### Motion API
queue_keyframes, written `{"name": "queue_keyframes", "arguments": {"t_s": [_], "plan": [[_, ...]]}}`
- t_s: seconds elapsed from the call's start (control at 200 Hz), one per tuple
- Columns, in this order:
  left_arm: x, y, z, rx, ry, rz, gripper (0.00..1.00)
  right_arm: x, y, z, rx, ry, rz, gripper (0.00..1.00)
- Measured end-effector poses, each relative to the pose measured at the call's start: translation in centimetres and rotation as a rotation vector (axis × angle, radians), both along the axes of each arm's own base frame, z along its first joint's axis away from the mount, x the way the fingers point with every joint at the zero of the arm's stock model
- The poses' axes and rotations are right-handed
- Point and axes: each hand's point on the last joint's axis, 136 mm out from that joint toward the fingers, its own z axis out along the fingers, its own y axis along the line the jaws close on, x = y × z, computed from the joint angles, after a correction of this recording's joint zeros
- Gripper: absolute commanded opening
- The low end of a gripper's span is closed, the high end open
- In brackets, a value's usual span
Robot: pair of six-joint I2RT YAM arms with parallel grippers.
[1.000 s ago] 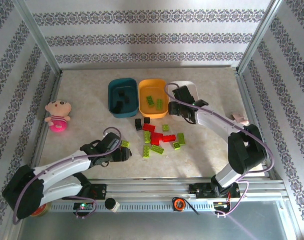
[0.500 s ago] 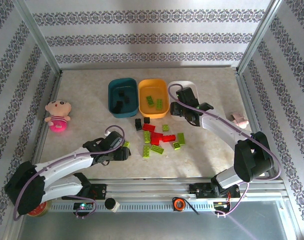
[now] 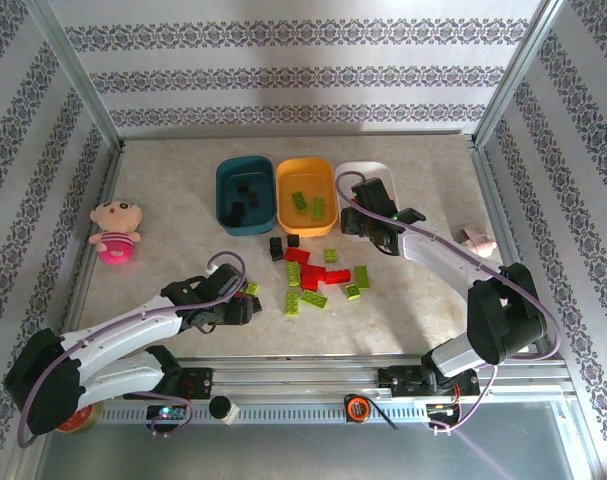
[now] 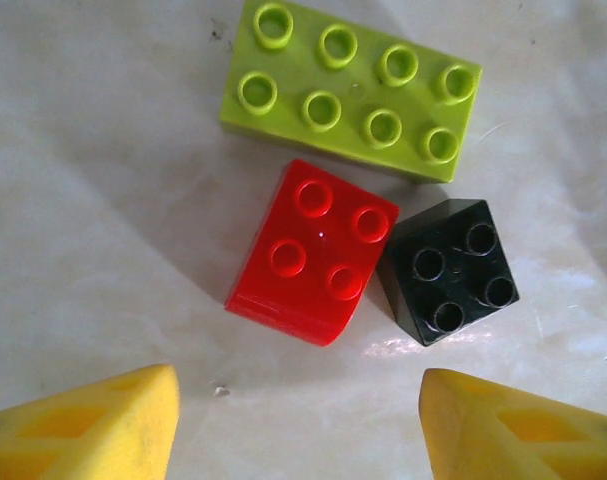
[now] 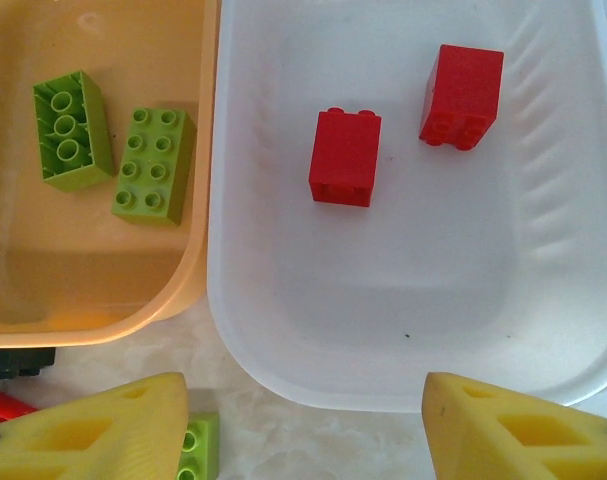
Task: Sort the legos into containers by color
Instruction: Pick up the lego from the middle-left of the table.
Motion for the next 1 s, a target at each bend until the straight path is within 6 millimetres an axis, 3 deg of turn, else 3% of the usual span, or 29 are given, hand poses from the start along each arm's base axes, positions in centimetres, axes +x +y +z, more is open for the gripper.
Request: {"name": "queue_keyframes", "arguments": {"t_s": [0.37, 0.53, 0.8, 0.999], "plan": [[0.2, 0.5, -2.9, 0.085, 0.107, -0.021, 0.62, -0.3, -0.6, 0.7, 0.010, -0.019, -0.012, 0.64], [0.5, 0.5, -3.1, 0.131, 0.137, -0.041, 0.59, -0.4, -0.8, 1.2, 0.016, -0.031, -0.013, 0.64], [0.9, 0.3, -3.0, 0.155, 0.145, -0.080, 0.62, -0.4, -0.8, 1.4, 0.019, -0.036, -0.013, 0.64], [3.6, -1.0, -1.5, 0.123, 0.032, -0.077, 0.61, -0.4, -0.8, 1.4, 0.019, -0.036, -0.013, 0.64]]}}
